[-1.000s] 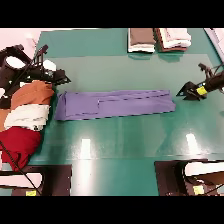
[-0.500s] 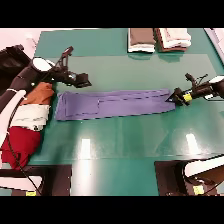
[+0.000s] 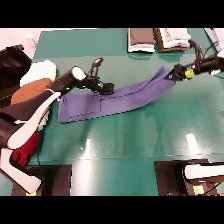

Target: Fold the shirts.

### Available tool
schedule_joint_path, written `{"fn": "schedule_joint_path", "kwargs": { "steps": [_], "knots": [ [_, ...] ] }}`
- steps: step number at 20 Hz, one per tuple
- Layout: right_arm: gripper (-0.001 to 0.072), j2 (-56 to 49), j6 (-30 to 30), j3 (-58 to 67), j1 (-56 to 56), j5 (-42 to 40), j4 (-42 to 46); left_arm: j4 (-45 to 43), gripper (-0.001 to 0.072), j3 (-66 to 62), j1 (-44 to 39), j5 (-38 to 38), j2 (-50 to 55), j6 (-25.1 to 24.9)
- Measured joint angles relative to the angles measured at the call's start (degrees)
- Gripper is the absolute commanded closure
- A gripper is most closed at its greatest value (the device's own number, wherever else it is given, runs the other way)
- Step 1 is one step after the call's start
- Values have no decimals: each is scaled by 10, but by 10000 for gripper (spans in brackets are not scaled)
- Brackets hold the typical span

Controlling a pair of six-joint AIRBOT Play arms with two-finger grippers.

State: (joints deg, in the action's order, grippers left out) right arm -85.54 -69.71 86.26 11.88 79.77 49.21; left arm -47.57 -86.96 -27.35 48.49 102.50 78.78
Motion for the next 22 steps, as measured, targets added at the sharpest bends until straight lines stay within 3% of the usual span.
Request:
{"fn": "schedule_joint_path", "kwargs": {
  "steps": [7,15,22],
  "knots": [
    [696,31,-47,138,-121,13,0,-16,682,-37,-23,23,52,7],
    [696,35,-71,178,-219,10,-1,-50,682,-42,-18,43,53,8],
    [696,8,-73,182,-333,-42,-7,-109,681,-49,78,66,-74,8]
  ]
}}
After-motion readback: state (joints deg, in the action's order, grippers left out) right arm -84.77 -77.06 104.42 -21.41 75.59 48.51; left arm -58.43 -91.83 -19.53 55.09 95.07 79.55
